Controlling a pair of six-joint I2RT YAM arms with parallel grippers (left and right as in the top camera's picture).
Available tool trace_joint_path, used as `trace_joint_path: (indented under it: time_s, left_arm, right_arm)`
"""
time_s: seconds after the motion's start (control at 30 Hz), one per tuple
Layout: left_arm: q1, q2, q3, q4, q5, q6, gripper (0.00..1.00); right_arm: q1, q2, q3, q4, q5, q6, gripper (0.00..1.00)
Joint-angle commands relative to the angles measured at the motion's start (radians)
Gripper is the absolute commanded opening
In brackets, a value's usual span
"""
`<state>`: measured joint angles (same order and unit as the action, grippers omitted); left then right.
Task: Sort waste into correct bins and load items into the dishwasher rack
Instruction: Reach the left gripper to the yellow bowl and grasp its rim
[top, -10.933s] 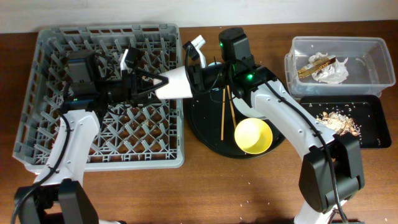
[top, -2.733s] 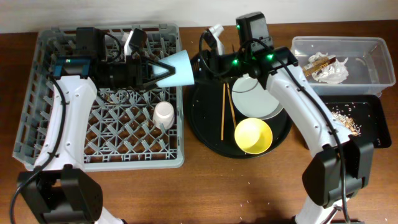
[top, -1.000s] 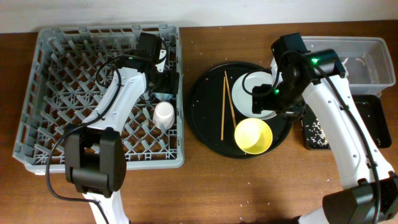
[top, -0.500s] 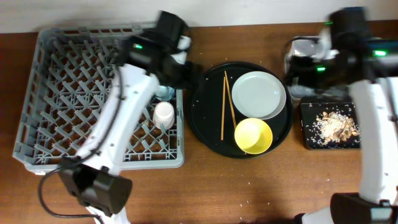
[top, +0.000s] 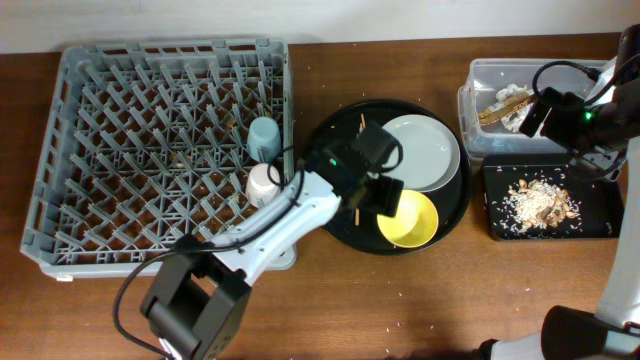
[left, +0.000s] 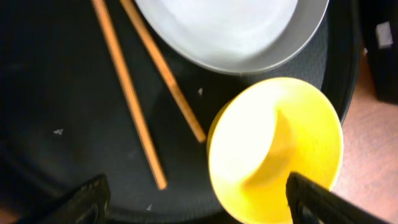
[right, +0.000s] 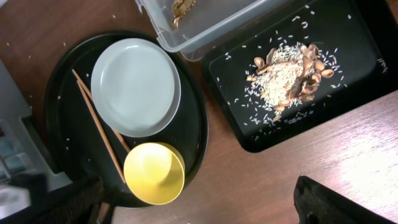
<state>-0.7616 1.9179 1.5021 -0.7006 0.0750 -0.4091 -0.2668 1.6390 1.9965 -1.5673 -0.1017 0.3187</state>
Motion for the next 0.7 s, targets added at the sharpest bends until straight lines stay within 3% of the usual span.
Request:
trace_joint_path:
  time_s: [0.0,0.23,0.57,0.67]
  left_arm:
    - [-0.037,-0.001,-0.08,0.072,0.005,-0.01,0.83]
    - [-0.055,0.001,-0.192,0.229,-0.056,-0.024,0.64]
    - [-0.072,0.063,-0.204,0.257,-0.053,-0.037,0.58]
    - [-0.072,0.063,-0.204,0.259,-0.053,-0.037,0.38]
  right_arm:
    - [-0.003,-0.011,0.016,0.0,0.009,0.011,0.98]
    - [-0.003,-0.011,0.016,0.0,0.009,0.011,0.99]
    - [-0.003,-0.011,0.016,0.0,0.009,0.011,0.98]
    - [-0.003,-0.011,0.016,0.0,0.009,0.011,0.98]
